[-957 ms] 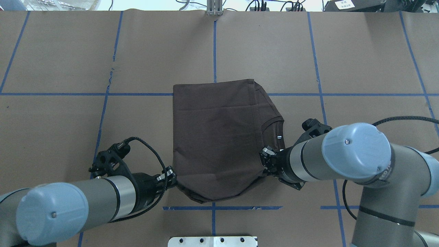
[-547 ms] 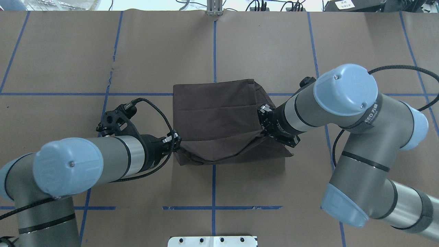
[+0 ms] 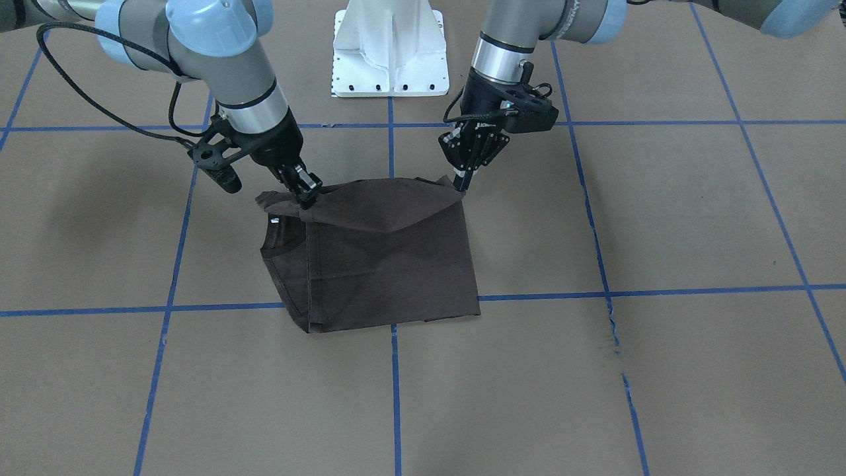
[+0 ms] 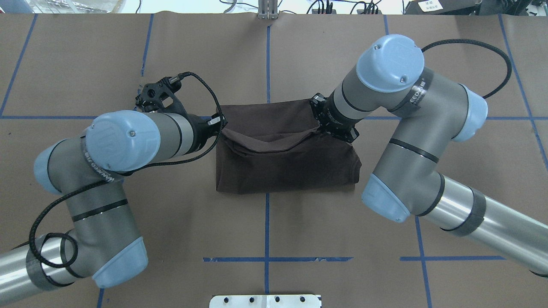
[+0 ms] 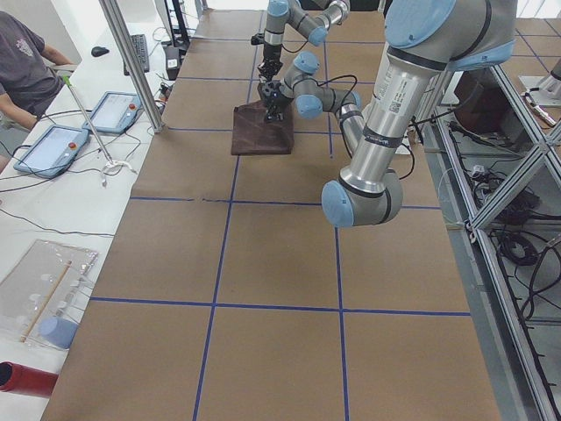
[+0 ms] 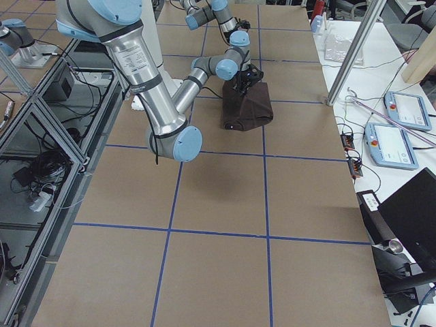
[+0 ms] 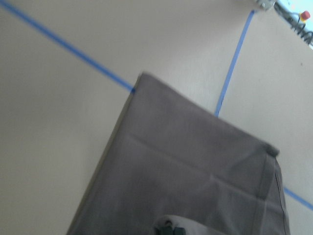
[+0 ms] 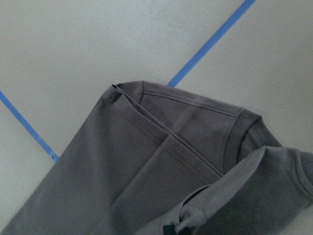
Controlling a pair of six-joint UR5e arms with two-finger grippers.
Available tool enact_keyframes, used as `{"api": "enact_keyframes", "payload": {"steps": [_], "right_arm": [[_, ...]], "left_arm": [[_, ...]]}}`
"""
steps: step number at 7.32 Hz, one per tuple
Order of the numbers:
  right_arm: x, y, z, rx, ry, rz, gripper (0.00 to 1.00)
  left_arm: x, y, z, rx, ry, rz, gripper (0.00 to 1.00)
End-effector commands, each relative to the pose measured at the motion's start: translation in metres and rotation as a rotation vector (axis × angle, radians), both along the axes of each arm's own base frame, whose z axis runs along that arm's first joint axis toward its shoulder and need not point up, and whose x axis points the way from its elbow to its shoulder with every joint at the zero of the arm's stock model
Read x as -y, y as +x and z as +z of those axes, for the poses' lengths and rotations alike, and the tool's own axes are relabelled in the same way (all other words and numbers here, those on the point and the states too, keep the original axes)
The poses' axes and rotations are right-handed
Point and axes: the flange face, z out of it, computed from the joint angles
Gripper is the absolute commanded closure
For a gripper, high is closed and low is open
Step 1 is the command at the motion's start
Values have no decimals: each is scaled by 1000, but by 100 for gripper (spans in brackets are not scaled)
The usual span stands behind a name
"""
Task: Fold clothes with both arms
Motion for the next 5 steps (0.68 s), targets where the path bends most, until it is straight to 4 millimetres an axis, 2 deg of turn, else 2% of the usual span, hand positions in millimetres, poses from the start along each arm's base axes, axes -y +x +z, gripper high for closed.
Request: {"api": "enact_keyframes", "payload": {"steps": [1,2,3,4,5], "right_arm": [[87,-30,28,3,14,10,63],[130,-60,49,-38,63,-51,1],[158,-56,55,-54,137,-84,0],[185,-15,51,-30,159,-104,0],[199,18,53,10,139,-119,0]], "left_arm": [[94,25,33,114,95,-24,73],[137,55,69,141,125,-30,1],[160,41,84,138,172,-50,0],[167,28,81,164,213,-35,0],[165,15,76,149,224,-33,0]]}}
